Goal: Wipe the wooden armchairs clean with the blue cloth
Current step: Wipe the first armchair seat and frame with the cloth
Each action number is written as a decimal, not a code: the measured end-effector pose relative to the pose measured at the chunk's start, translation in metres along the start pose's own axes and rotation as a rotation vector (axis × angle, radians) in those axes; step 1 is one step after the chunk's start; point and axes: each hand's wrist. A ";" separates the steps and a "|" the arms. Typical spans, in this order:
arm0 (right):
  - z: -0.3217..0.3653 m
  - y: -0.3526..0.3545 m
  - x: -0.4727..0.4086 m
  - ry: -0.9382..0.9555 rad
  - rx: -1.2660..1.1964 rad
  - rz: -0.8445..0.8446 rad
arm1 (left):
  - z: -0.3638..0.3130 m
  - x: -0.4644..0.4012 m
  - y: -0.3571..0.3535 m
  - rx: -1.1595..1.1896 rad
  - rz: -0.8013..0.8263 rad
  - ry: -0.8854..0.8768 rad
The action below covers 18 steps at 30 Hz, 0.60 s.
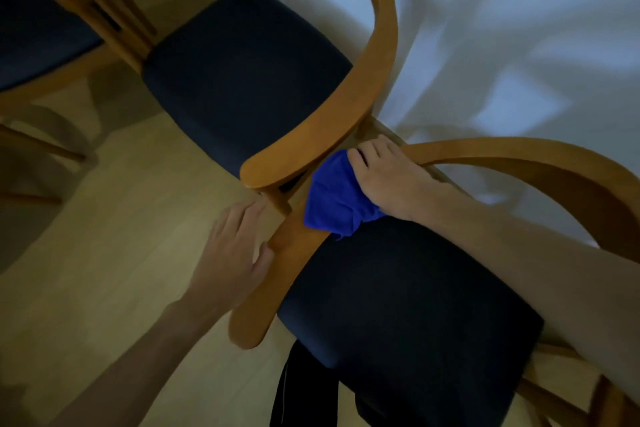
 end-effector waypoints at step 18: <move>0.189 0.013 -0.017 0.544 -0.275 -0.180 | 0.031 0.138 0.011 -0.089 0.150 0.392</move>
Point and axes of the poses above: each hand's wrist, its own x-axis away from the middle knuckle, its own y-axis out of the back of the hand, z = x × y, and after that the axes turned 7 degrees about y, right-handed
